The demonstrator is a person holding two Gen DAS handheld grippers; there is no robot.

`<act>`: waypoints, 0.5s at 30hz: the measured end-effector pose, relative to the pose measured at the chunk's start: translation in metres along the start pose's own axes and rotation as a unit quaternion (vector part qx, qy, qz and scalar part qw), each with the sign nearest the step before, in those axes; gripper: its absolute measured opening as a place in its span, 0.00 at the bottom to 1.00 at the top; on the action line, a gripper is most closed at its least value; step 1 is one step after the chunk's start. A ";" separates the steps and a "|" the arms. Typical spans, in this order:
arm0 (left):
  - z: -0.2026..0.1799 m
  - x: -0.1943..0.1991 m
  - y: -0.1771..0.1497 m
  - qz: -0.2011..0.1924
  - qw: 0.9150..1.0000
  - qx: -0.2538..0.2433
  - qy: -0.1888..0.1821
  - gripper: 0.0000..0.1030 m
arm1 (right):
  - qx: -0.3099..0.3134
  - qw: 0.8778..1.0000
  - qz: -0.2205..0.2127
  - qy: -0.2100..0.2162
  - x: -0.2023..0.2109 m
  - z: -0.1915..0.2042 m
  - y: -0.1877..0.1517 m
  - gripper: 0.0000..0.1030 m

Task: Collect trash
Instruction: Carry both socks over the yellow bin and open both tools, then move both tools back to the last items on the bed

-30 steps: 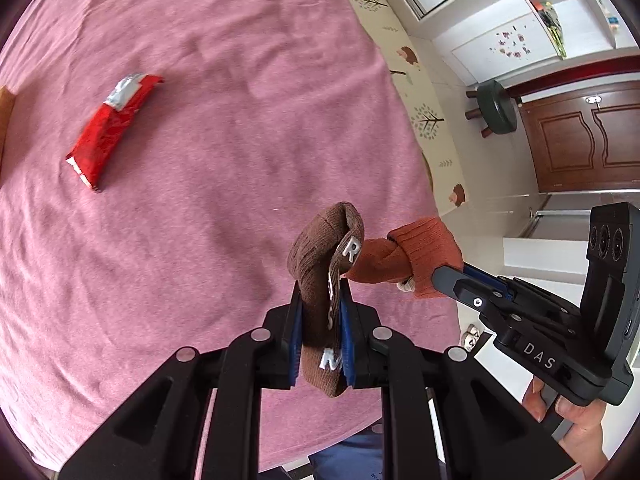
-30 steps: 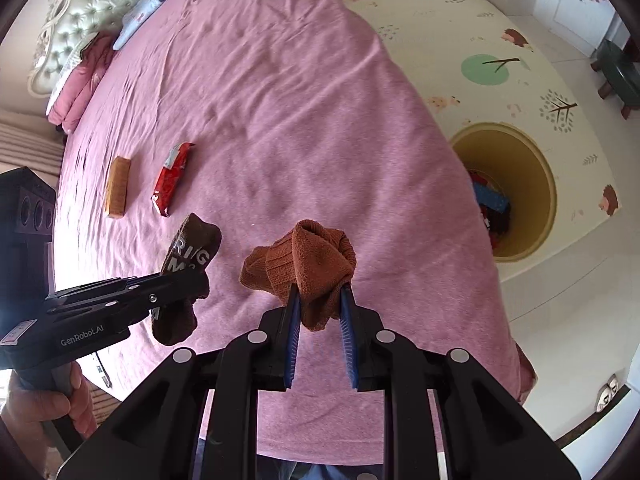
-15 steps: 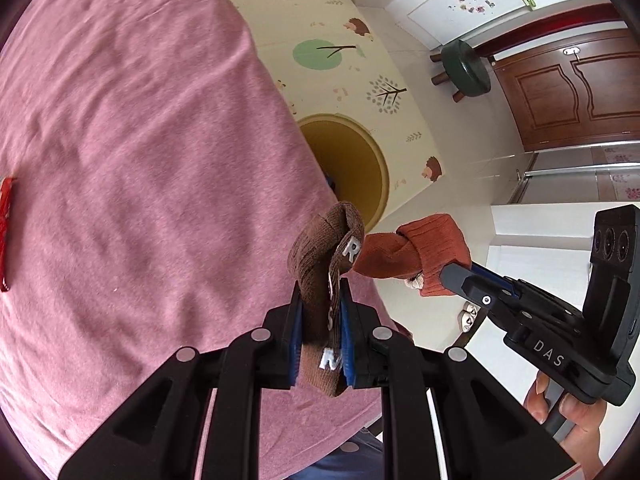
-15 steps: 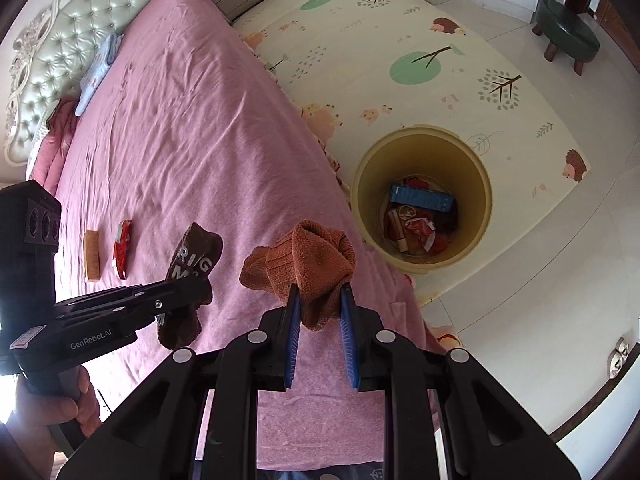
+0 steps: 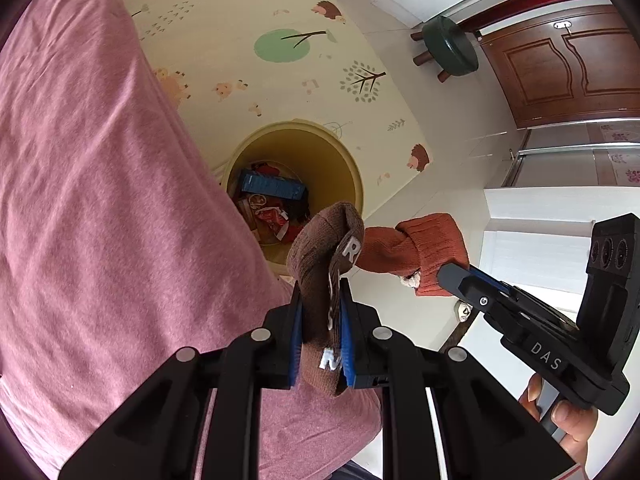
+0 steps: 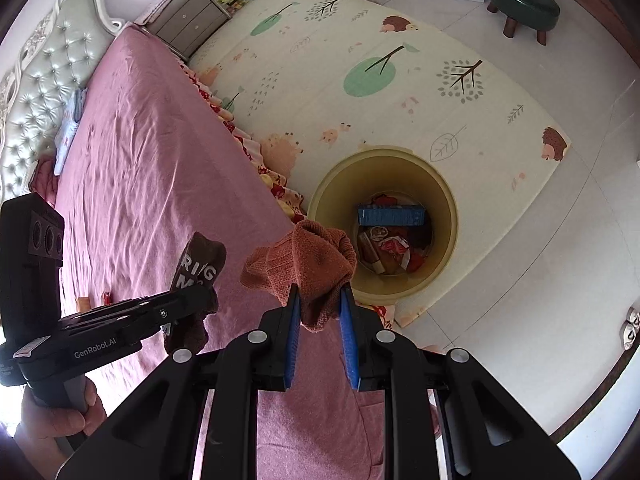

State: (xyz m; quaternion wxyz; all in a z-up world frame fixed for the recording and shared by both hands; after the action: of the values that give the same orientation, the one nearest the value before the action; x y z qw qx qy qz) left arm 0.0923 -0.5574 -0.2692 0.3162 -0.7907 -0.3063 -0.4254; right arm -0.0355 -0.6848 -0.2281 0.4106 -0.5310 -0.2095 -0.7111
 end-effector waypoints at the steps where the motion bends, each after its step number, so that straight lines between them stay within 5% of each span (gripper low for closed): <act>1: -0.004 0.000 0.005 -0.001 1.000 -0.009 0.005 0.16 | -0.002 1.000 -0.001 0.000 0.000 -0.002 0.003 0.18; 4: -0.016 0.001 0.015 -0.002 0.999 -0.031 0.013 0.18 | -0.006 1.000 -0.010 -0.003 0.004 -0.009 0.014 0.18; 5: -0.019 0.001 0.020 -0.003 0.999 -0.038 0.015 0.26 | -0.009 1.000 -0.013 -0.004 0.006 -0.012 0.017 0.19; 6: -0.021 0.003 0.024 -0.009 0.999 -0.039 0.025 0.35 | -0.016 1.000 -0.019 -0.007 0.009 -0.016 0.020 0.22; 8: -0.025 0.009 0.030 -0.024 0.998 -0.035 0.044 0.72 | -0.034 0.999 -0.028 -0.016 0.014 -0.024 0.026 0.30; 15: -0.017 0.016 0.030 -0.025 0.999 -0.013 0.037 0.73 | -0.043 0.999 -0.026 -0.012 0.019 -0.030 0.030 0.32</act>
State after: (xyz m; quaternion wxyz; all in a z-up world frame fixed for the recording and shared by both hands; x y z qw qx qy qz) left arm 0.1141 -0.5852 -0.2546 0.3060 -0.7711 -0.3081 -0.4657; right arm -0.0308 -0.7313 -0.2250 0.3660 -0.5508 -0.1978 -0.7235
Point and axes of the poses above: each gripper's, at about its wrist camera, not at the fingertips, and x roughly against the way its jaws point, z to its left, y to its top, the point moved 3 cm from there along -x, roughly the way its jaws point, and after that the axes turned 13 degrees about z, right-handed, at the moved point
